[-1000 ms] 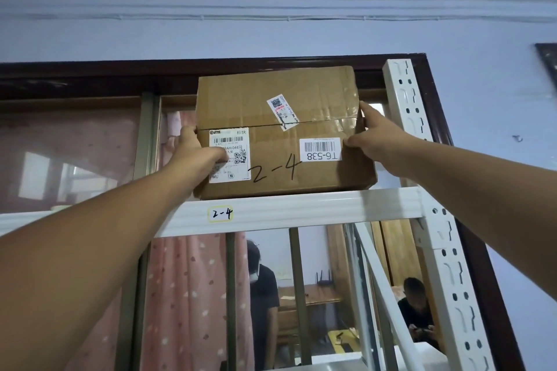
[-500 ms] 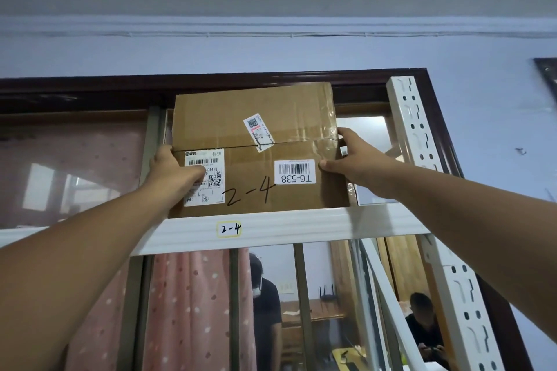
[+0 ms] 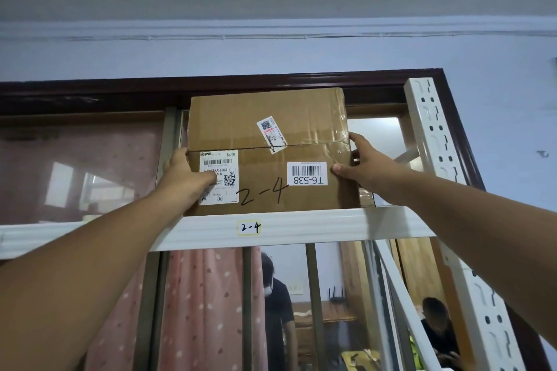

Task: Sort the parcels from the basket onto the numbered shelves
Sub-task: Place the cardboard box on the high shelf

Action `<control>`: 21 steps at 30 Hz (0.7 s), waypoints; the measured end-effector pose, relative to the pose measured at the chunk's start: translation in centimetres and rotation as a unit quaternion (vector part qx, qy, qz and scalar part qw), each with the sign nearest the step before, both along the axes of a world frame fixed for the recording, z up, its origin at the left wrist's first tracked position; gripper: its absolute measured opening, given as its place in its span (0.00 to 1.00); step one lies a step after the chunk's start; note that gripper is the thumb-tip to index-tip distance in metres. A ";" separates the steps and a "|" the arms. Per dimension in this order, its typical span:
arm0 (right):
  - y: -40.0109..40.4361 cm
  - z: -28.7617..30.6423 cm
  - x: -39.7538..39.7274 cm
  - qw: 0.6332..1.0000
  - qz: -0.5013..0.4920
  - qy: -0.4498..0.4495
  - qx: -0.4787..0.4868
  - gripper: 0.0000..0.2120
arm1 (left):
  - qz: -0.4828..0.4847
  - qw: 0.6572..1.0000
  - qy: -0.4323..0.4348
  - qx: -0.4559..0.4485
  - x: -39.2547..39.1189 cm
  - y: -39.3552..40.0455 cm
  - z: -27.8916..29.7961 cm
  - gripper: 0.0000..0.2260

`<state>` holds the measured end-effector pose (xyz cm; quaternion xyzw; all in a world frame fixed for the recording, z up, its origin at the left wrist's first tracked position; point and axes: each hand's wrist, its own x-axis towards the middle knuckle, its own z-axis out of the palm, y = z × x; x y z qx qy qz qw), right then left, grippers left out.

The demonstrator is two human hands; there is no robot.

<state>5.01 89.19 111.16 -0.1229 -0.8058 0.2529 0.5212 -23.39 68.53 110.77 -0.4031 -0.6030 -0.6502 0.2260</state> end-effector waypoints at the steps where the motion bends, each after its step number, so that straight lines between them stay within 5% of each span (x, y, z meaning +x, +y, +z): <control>1: 0.0 -0.2 -0.1 1.000 -0.003 0.003 0.004 0.35 | -0.001 1.000 0.000 0.000 0.1 0.0 -0.1 0.38; 7: 0.0 -1.1 -0.6 0.998 -0.024 0.036 0.037 0.30 | 0.009 1.000 -0.006 -0.004 0.7 -0.2 -0.3 0.28; 21: 0.1 -1.1 -0.3 0.998 -0.034 0.044 0.017 0.32 | 0.040 0.997 -0.001 -0.064 1.0 -1.4 -0.8 0.39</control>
